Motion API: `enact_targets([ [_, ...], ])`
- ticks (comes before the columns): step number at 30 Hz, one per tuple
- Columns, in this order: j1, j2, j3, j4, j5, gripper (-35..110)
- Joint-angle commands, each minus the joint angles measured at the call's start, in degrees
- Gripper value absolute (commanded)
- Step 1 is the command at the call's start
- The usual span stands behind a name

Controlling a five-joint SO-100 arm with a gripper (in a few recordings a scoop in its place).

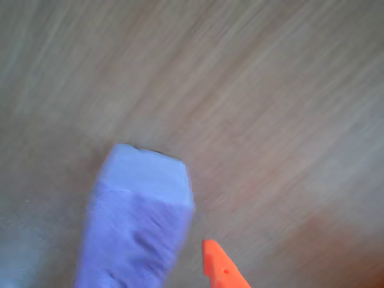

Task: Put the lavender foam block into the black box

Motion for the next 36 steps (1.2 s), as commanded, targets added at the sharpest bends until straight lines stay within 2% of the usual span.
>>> enact_targets([
  [1,0.4,0.0,-0.9,0.8,-1.0,48],
  [11,1.5,0.2,-0.4,-0.4,-2.8,48],
  [19,1.5,-0.4,-0.4,-1.2,-2.5,40],
  [22,1.3,-0.5,-0.4,-1.7,-2.3,30],
  [24,1.2,-0.5,-0.4,-1.9,-2.5,16],
  [29,1.1,-0.7,-0.4,-2.2,-2.1,2],
  [36,1.1,-0.8,-0.4,-1.8,-0.9,0],
])
